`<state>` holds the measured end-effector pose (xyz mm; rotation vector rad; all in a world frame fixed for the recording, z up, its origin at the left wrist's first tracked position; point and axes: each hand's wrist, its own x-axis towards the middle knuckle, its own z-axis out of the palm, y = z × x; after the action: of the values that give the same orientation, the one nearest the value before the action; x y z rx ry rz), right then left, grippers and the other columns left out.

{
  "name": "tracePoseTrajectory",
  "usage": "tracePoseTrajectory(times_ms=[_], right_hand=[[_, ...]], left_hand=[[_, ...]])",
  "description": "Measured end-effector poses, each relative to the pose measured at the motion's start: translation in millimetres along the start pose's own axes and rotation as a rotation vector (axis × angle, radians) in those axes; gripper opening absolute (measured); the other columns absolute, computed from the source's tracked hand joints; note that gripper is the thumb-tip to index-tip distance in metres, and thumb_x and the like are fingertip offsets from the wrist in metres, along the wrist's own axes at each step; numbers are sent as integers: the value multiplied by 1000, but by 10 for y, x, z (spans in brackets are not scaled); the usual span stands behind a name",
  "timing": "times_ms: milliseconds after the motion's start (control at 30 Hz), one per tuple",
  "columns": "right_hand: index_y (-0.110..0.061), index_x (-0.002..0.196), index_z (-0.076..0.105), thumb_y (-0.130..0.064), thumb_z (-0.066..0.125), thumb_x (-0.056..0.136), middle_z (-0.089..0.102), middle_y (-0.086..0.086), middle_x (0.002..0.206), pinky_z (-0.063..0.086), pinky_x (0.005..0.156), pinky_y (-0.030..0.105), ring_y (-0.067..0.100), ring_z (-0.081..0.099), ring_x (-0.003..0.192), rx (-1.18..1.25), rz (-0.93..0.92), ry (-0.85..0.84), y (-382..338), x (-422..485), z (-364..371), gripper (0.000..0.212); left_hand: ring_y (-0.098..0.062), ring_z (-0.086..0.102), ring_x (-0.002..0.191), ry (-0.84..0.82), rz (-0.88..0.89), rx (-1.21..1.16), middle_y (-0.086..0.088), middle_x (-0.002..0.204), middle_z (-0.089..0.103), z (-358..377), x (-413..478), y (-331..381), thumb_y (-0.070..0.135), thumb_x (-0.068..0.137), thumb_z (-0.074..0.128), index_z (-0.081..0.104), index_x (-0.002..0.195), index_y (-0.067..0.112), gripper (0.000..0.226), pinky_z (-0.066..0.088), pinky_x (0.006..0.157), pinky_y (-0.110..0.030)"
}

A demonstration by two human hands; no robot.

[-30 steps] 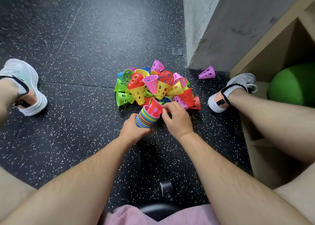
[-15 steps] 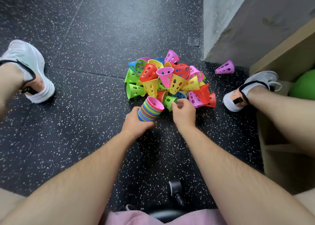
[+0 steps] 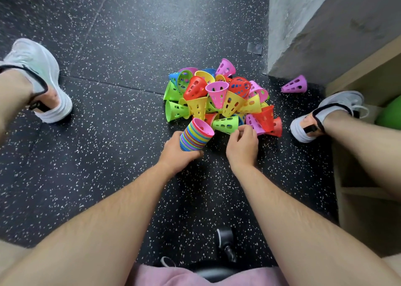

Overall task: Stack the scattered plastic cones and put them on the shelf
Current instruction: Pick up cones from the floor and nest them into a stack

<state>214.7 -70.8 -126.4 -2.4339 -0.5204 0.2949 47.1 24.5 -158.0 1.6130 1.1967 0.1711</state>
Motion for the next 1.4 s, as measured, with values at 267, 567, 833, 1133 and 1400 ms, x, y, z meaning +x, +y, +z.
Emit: tracePoseTrajectory(times_ms=[267,567,833,1133,1400], right_hand=[[-7,102,63,-17,49,95,62,10,101,40,89,37,30,54,97,32,-423,141,4,45,-140,18],[-17,102,74,-17,63,95,67,-4,99,44,88,29,21,57,97,69,-640,-250,-278,-53,48,13],[-18,115,73,-17,63,94,67,-4,113,45,97,34,20,57,109,4,-552,-288,-648,208,164,23],[-24,128,62,-25,62,94,44,5,143,39,102,45,33,38,127,-518,-583,-247,-1000,446,328,34],[-14,114,68,-21,59,97,54,12,116,38,91,41,34,43,113,-325,-579,-229,-906,374,267,20]], left_hand=[[-18,66,95,-6,-22,-15,2,102,66,-19,-1,1,43,65,91,51,115,29,66,56,87,-39],[-18,67,93,115,-42,-69,4,101,68,-69,-53,12,42,62,89,54,112,28,63,56,87,-42],[-24,66,100,168,-42,-54,1,106,69,-335,78,53,53,52,82,52,110,30,69,54,91,-41],[-18,64,96,130,-5,-25,3,104,65,-350,168,-43,39,64,90,50,113,29,64,50,83,-33],[-20,62,100,129,-19,-30,0,109,64,-351,212,-77,36,70,90,47,116,29,63,47,83,-33]])
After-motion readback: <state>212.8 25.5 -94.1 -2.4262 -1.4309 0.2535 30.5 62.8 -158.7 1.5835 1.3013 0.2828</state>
